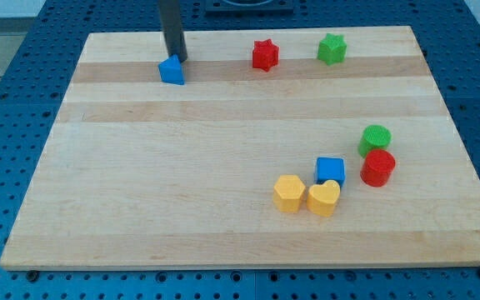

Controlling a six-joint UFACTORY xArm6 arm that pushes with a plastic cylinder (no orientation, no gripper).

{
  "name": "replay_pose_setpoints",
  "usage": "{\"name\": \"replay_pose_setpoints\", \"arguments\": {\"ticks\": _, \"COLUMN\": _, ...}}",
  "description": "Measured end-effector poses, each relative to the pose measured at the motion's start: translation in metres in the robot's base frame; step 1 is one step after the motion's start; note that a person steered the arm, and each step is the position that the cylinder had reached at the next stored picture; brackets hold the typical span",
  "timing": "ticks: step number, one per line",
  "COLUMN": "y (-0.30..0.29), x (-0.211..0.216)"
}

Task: Slightly move the blue triangle towards down

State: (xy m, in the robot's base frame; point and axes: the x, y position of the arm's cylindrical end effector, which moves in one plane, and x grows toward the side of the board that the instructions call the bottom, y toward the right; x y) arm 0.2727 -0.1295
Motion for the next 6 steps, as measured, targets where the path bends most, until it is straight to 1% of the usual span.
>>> {"name": "replay_pose_setpoints", "arguments": {"ticks": 1, "y": 0.039, "x": 0.013}}
{"name": "replay_pose_setpoints", "arguments": {"ticks": 2, "y": 0.057, "x": 0.013}}
{"name": "replay_pose_setpoints", "arguments": {"ticks": 3, "y": -0.003, "x": -0.017}}
{"name": "replay_pose_setpoints", "arguments": {"ticks": 4, "y": -0.010, "x": 0.026}}
{"name": "replay_pose_setpoints", "arguments": {"ticks": 5, "y": 0.035, "x": 0.040}}
{"name": "replay_pose_setpoints", "arguments": {"ticks": 6, "y": 0.001, "x": 0.059}}
